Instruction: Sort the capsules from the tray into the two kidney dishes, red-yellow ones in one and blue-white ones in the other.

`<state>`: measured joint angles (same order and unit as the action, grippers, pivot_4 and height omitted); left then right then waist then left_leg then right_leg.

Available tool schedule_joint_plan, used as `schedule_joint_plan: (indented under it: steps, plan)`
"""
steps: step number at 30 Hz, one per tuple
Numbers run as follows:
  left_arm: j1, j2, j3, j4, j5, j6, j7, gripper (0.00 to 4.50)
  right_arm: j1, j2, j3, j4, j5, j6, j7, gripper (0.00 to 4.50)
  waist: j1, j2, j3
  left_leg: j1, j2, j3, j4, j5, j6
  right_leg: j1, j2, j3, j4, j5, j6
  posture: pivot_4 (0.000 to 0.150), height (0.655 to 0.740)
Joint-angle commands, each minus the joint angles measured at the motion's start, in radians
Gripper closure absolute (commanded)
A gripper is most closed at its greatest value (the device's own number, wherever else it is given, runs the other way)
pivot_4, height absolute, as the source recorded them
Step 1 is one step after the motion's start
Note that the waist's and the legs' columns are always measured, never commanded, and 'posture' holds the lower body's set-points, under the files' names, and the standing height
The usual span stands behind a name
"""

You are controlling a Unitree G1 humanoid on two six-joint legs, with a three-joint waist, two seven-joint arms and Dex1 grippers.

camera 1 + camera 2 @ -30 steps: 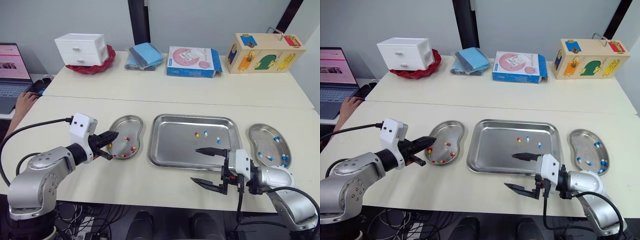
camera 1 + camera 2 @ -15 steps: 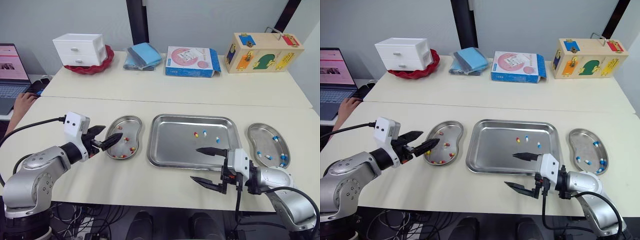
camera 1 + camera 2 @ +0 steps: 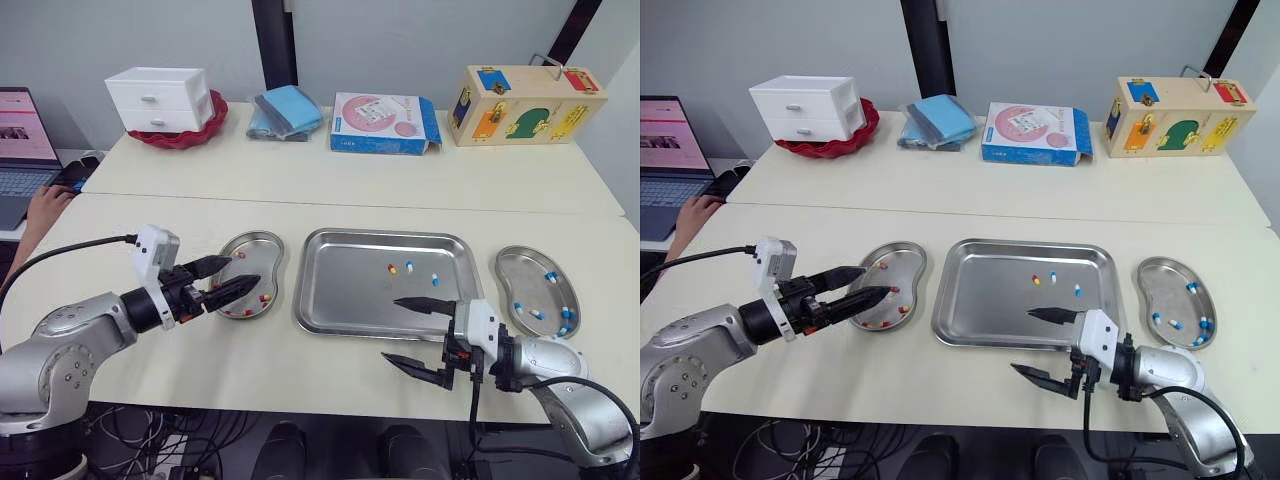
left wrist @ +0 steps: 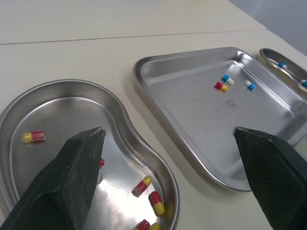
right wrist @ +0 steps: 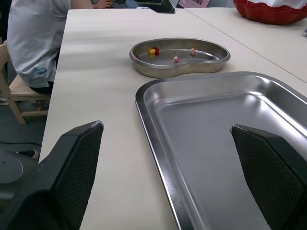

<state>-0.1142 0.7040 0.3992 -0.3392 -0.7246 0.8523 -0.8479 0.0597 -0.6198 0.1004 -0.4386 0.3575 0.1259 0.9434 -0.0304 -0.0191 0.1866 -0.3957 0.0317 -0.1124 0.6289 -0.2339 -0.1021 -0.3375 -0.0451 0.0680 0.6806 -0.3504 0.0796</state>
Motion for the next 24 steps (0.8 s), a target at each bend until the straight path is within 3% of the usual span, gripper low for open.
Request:
schedule_joint_plan:
  steps: [1,7,17,24]
  plan:
    - [0.017,0.005,-0.007,0.022,0.013,-0.124,-0.082,0.07,0.004,0.001,-0.004,-0.029,-0.004,-0.011,-0.011,0.00,0.000,0.000,0.000,0.000,0.000,0.000,0.000,0.000,0.000,0.000,0.000,0.000,0.000,0.000,0.000,0.150,0.7337]
    - [0.029,-0.008,-0.067,0.123,0.160,-0.437,-0.176,0.07,0.009,0.005,0.000,-0.031,-0.015,-0.013,-0.019,0.00,0.001,0.000,0.000,0.000,0.000,0.000,0.000,0.000,0.000,0.000,0.000,0.000,0.000,0.000,0.000,0.150,0.7337]
    - [-0.005,-0.063,-0.136,0.222,0.367,-0.817,-0.105,0.07,0.025,0.006,0.000,-0.039,-0.022,-0.019,-0.031,0.00,0.001,0.000,0.000,0.000,0.000,0.000,0.000,0.000,0.000,0.000,0.000,0.000,0.000,0.000,0.000,0.150,0.7337]
    - [0.037,-0.093,-0.145,0.206,0.380,-0.858,-0.053,0.07,0.026,-0.005,-0.011,-0.040,-0.014,-0.013,-0.024,0.00,0.000,0.000,0.000,0.000,0.000,0.000,0.000,0.000,0.000,0.000,0.000,0.000,0.000,0.000,0.000,0.150,0.7337]
